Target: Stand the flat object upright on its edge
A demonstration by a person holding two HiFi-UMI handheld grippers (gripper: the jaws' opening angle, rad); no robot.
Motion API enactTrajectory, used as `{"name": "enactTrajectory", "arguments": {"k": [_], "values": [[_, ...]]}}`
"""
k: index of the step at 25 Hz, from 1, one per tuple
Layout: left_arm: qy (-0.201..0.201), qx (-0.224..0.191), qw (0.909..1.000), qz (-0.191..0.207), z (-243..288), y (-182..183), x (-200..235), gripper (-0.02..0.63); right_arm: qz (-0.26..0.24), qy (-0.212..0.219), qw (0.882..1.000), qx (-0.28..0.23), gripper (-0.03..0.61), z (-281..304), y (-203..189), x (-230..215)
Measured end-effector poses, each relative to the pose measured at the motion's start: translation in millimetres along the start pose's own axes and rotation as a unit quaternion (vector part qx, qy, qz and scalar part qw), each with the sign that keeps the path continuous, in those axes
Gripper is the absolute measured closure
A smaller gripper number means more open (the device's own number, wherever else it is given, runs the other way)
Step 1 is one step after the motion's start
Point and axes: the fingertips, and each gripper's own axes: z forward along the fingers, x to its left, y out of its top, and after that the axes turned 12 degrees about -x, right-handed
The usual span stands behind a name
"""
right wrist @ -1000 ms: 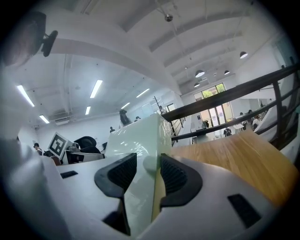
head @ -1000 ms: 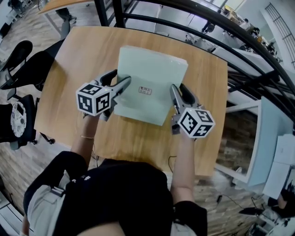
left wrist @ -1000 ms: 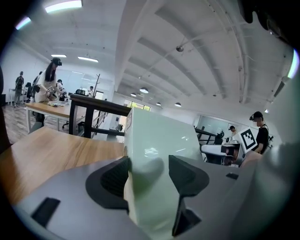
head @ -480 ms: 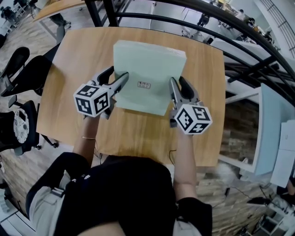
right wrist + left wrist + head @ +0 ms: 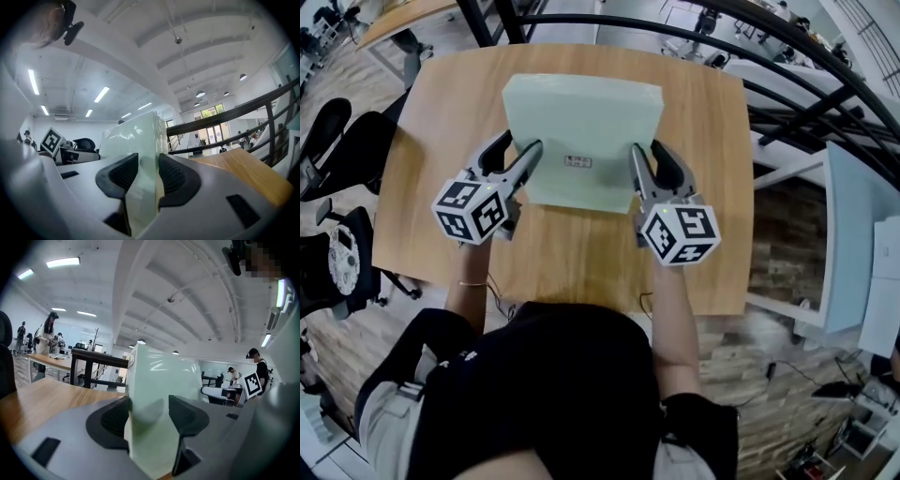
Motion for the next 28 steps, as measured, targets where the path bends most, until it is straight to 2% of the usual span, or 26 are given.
{"name": "enactTrajectory", "arguments": {"k": [6,21,28], "values": [[0.020,0.005,0.9978,0.063,-17,-6,-18,0.346,0.003,0.012,1.000,-0.005,0.433,-22,4,6],[0.033,0.009,0.9968,0.072,-61,-14,-47,0.347,-0.003,0.046,0.999,0.001,0.433,-75,5,30],[0.034,0.014,0.9964,0.076,-77,-18,-52,0.347,0.009,0.054,0.998,0.006,0.433,-90,1,39]]}}
